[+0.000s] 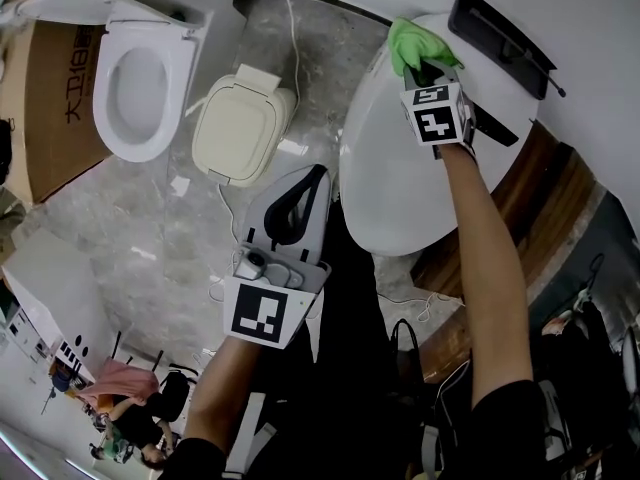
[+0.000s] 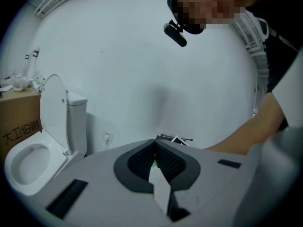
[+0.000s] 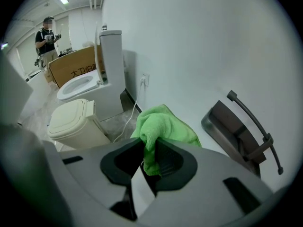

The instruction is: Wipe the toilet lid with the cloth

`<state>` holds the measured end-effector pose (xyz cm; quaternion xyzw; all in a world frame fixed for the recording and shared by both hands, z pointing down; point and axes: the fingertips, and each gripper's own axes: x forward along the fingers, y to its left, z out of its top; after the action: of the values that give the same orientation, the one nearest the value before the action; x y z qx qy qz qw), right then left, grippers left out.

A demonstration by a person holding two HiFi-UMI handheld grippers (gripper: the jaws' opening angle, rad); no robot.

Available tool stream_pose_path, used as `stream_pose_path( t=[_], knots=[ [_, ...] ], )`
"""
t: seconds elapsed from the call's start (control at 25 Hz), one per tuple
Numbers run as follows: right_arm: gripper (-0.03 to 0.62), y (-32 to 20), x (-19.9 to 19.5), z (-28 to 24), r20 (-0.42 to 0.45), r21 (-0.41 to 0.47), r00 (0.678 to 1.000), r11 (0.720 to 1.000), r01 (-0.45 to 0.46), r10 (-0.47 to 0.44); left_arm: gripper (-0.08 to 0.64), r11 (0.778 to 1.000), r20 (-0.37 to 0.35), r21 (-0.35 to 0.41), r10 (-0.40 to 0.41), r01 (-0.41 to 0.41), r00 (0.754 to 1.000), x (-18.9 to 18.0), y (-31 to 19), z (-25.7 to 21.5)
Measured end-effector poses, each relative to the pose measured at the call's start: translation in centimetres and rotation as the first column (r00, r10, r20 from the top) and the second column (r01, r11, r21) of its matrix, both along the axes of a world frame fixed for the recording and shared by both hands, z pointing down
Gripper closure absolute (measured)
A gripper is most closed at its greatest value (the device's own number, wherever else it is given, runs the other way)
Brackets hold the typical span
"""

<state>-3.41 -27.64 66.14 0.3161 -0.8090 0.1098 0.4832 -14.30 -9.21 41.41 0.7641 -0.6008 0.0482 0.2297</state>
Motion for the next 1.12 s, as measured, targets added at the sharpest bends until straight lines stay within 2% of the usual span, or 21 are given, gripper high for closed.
stream_pose_path(
  t=[0.2, 0.36, 0.52, 1.12],
  knots=[
    [0.506, 2.6, -0.3, 0.8, -0.003, -0.05, 1.0, 0.999, 0.012, -0.012, 0.551, 1.0, -0.001, 0.003, 0.007, -0.007, 1.0, -0.3, 0.7, -0.6],
    [0.508, 4.9, 0.5, 1.9, 0.007, -0.081, 1.0, 0.996, -0.02, 0.021, 0.551, 1.0, 0.003, 0.012, 0.024, -0.024, 1.0, -0.5, 1.5, -1.3],
    [0.509, 7.6, 0.8, 2.5, -0.021, -0.092, 1.0, 0.996, 0.005, -0.007, 0.551, 0.999, 0.001, 0.014, 0.035, -0.035, 0.999, -0.8, 2.8, -1.6],
    [0.511, 17.6, -0.7, 4.2, -0.021, -0.15, 0.998, 0.987, -0.06, 0.057, 0.551, 0.994, -0.021, 0.053, 0.1, -0.099, 0.995, -2.8, 8.3, -2.6]
  ],
)
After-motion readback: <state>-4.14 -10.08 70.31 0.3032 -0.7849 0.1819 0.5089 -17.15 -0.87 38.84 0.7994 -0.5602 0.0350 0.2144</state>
